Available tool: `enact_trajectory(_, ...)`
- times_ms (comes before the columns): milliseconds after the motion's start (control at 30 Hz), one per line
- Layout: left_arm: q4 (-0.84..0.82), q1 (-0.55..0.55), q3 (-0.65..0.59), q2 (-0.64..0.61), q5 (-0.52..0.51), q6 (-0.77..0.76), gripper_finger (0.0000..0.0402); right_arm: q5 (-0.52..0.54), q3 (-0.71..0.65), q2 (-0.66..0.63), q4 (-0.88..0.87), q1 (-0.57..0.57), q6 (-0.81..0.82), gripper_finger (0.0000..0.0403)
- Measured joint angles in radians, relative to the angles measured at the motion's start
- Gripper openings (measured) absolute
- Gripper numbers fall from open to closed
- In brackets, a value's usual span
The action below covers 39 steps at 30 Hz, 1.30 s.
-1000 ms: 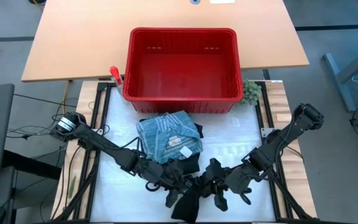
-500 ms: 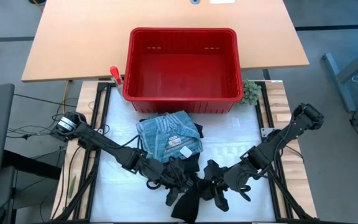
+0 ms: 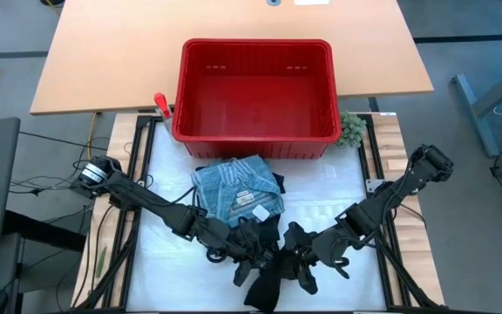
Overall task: Fold Laundry from Bin
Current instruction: Fold the black underwear
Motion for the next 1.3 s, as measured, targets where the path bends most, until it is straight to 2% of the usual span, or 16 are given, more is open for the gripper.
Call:
enact_trajectory(200,-0.001,0.015,0.000,0.001,-0.003,-0.006,0.0000,0.003,0.000,0.000,-0.015,-0.003,-0.004,0.0248)
enact_trajectory(300,-0.001,0.021,0.000,0.001,-0.027,-0.013,0.0005,0.005,-0.003,0.000,-0.033,-0.007,-0.005,0.0228)
enact_trajectory(400,0.008,0.024,0.000,0.001,-0.036,-0.010,0.0023,0.014,-0.003,0.000,-0.057,-0.008,-0.006,0.0177)
enact_trajectory(567,0.017,0.023,0.000,0.001,-0.028,-0.013,0.0076,0.032,-0.005,0.000,-0.079,-0.010,-0.025,0.0042)
enact_trajectory(600,0.017,0.024,0.000,0.001,-0.018,-0.014,0.0088,0.031,-0.005,0.000,-0.079,-0.010,-0.034,0.0033)
enact_trajectory(700,0.020,0.039,0.000,-0.002,0.044,-0.031,0.0122,0.026,-0.005,-0.003,-0.081,-0.010,-0.048,0.0033)
enact_trajectory(833,-0.001,0.085,-0.001,-0.046,0.221,-0.065,0.0153,0.025,-0.005,-0.045,-0.113,-0.006,-0.084,0.0033)
enact_trajectory(933,-0.034,0.094,-0.001,-0.110,0.235,-0.033,0.0159,0.024,-0.005,-0.098,-0.113,0.015,-0.140,0.0033)
enact_trajectory(1033,-0.170,0.070,0.000,-0.194,0.138,0.047,0.0155,0.021,-0.005,-0.158,-0.114,0.049,-0.204,0.0033)
enact_trajectory(1133,-0.306,0.006,-0.002,-0.267,-0.104,0.135,0.0151,0.024,-0.005,-0.208,-0.085,0.092,-0.273,0.0033)
enact_trajectory(1233,-0.252,-0.093,-0.040,-0.297,-0.405,0.199,0.0149,0.025,-0.005,-0.234,-0.002,0.131,-0.359,0.0033)
enact_trajectory(1300,-0.168,-0.143,-0.077,-0.288,-0.469,0.234,0.0149,0.025,-0.005,-0.239,0.065,0.156,-0.433,0.0033)
